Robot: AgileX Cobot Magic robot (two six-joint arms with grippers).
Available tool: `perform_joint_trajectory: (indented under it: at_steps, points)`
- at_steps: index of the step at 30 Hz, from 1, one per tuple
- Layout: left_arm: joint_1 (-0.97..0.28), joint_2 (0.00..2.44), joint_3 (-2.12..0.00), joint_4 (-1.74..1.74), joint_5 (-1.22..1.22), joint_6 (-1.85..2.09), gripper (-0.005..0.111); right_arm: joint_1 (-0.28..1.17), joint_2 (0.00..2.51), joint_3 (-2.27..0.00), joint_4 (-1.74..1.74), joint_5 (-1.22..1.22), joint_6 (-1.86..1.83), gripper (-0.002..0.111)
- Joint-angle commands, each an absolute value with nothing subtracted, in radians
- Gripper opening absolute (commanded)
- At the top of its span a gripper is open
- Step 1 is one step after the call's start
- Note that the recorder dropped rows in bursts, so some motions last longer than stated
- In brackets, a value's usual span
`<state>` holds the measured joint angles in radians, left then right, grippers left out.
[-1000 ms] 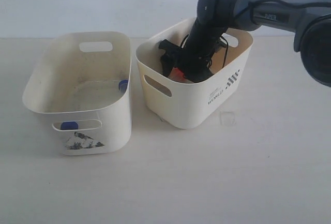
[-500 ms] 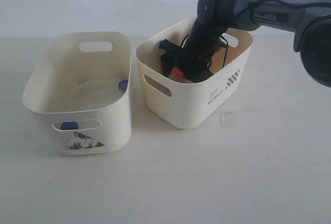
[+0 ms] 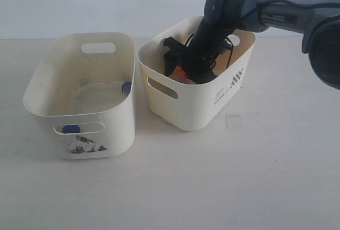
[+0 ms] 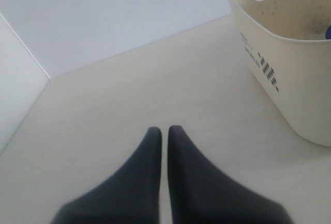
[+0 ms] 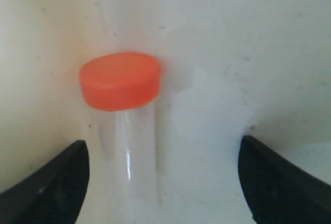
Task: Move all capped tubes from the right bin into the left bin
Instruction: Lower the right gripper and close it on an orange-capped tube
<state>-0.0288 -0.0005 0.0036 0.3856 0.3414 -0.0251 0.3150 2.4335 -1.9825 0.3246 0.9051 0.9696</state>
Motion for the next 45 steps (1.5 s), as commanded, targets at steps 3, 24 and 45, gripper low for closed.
perform_joint_trajectory:
  at_steps: [3, 24, 45]
  points:
    - [-0.033, 0.0, 0.0, 0.383, 0.336, -0.035, 0.004, 0.319, 2.488, -1.956, 0.245, 1.015, 0.959, 0.075]
    - [-0.033, 0.0, 0.0, 0.383, 0.336, -0.035, 0.004, 0.319, 2.488, -1.956, 0.14, 1.175, 0.83, 0.0]
    - [-0.033, 0.0, 0.0, 0.383, 0.336, -0.035, 0.004, 0.319, 2.351, -1.956, 0.103, 1.221, 0.19, 0.0]
